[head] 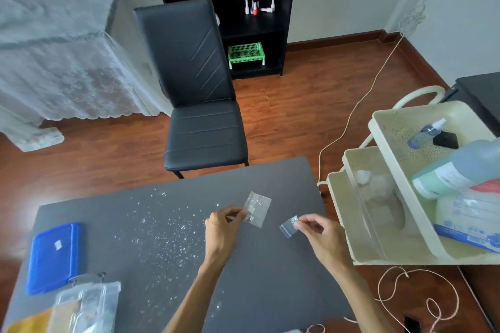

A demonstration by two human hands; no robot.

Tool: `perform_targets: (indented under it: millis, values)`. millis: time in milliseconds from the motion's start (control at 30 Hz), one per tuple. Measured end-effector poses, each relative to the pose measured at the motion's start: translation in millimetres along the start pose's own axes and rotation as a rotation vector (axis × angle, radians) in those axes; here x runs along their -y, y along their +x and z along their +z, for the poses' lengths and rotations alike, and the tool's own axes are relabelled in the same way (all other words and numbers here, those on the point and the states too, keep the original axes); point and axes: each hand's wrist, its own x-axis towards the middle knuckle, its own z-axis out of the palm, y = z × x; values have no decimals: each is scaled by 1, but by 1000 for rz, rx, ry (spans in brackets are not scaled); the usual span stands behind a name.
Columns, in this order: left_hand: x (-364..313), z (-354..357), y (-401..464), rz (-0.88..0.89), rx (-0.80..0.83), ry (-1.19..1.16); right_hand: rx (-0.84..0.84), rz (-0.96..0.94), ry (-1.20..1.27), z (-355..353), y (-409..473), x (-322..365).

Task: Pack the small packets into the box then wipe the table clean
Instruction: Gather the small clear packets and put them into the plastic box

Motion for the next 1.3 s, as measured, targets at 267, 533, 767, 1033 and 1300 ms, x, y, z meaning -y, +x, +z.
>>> perform_targets:
  millis: [267, 533, 767, 1033, 1300]
  values:
    - [53, -105, -74, -60, -299, -150, 114, -129, 15, 75, -52, 63]
    - [117, -200, -148, -71, -525, -190, 343, -253, -1, 171, -129, 107]
    - [175, -264, -195, -122, -671, -108, 435, -382, -74, 238, -178, 133]
    - [205, -281, -200, -34, -607, 438, 491, -395, -123, 278, -207, 149]
    - [204, -274, -182, 98, -498, 718, 411, -391, -205, 282, -209, 148]
